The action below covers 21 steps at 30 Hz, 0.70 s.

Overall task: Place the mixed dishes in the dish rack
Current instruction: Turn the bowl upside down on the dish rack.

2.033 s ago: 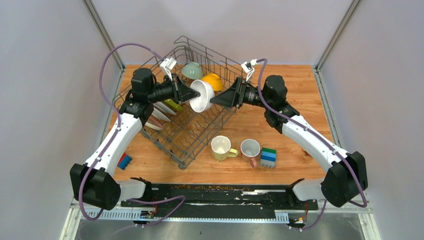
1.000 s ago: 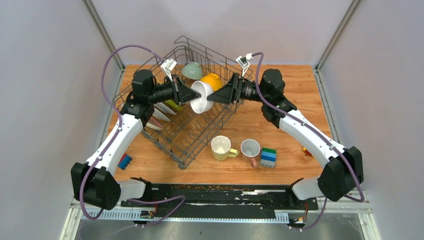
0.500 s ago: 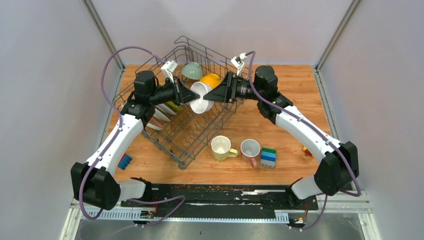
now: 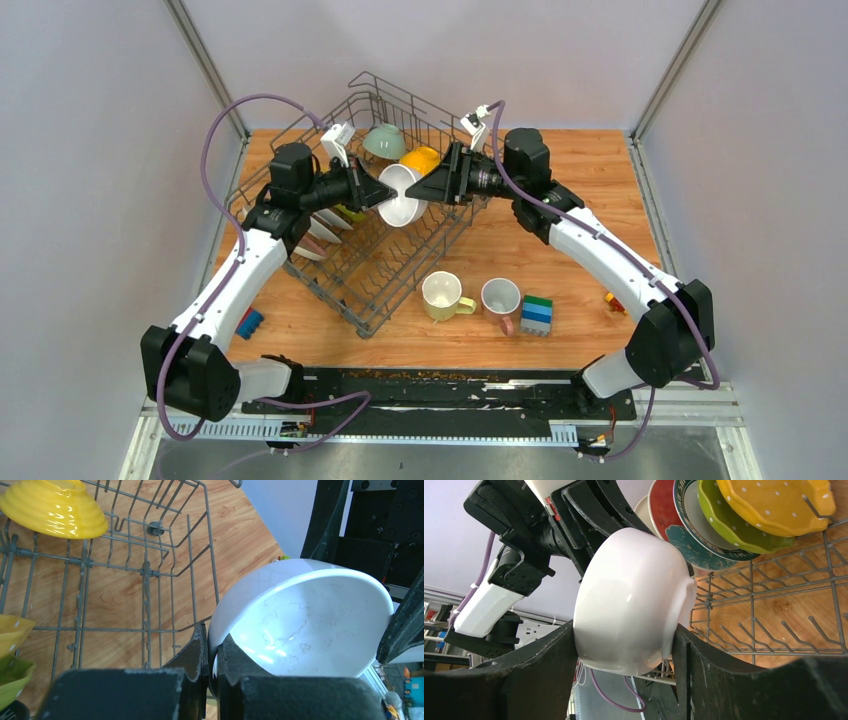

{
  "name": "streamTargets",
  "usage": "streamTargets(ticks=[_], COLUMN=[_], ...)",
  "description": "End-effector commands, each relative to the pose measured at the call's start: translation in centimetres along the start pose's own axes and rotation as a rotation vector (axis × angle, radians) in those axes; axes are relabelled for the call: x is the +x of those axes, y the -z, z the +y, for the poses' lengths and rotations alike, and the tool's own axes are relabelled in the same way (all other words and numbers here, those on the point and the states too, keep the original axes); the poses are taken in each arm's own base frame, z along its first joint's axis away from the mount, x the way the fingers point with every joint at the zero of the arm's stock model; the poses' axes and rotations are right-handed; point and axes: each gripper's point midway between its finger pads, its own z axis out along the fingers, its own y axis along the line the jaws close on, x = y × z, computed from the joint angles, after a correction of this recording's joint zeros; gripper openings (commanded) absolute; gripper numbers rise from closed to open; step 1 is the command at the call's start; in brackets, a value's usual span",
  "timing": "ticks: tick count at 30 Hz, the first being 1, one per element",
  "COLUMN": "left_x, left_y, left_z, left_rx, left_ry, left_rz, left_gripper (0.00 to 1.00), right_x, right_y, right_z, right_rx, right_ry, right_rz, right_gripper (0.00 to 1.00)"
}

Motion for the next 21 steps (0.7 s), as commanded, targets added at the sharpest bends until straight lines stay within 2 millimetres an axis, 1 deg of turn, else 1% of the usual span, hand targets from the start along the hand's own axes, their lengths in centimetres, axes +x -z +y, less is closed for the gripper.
streamTargets(ticks=[1, 4, 7, 8, 10, 11, 14, 16, 18, 21], left_x=[-1.8, -1.7, -1.5, -1.5, -1.3, -1.4, -1.4, -1.3, -1.1, -0.9], left_y=[0.3, 0.2, 0.1, 0.1, 0.0, 0.0, -0.1, -0.1, -0.2, -0.4], left_z=[-2.6, -2.5, -2.2, -2.1, -1.8, -1.7, -1.4, -1.2, -0.9, -0.6], left_rx=[0.070, 0.073, 0.059, 0.056, 0.041, 0.034, 0.017, 0.011, 0.004, -0.007], left_ry=[-0.076, -0.068, -0.060, -0.058, -0.049, -0.047, -0.040, -0.036, -0.029, -0.019], left_rz=[-0.056, -0.051, -0.044, -0.043, -0.039, -0.040, -0.043, -0.042, -0.034, -0.028], left_gripper=[0.00, 0.00, 0.08, 0.09, 0.14, 0.18, 0.24, 0.31, 0.34, 0.38], right_x=[-1.1, -1.1, -1.3, -1.3, -1.5, -1.6, -1.5, -1.6, -1.3, -1.3], right_y=[0.0, -0.1, -0.1, -0.1, -0.1, -0.1, -0.2, -0.3, -0.3, -0.3], right_z=[3.4, 3.3, 2.8, 2.5, 2.0, 1.7, 1.0, 0.6, -0.2, -1.0], right_rx=[-0.090, -0.087, -0.063, -0.050, -0.023, -0.007, 0.020, 0.035, 0.068, 0.102], right_ry=[0.066, 0.063, 0.060, 0.058, 0.058, 0.056, 0.054, 0.056, 0.040, 0.039], right_rz=[-0.026, -0.029, -0.048, -0.055, -0.071, -0.075, -0.077, -0.085, -0.077, -0.085], right_gripper=[0.43, 0.38, 0.36, 0.35, 0.34, 0.33, 0.31, 0.30, 0.29, 0.29])
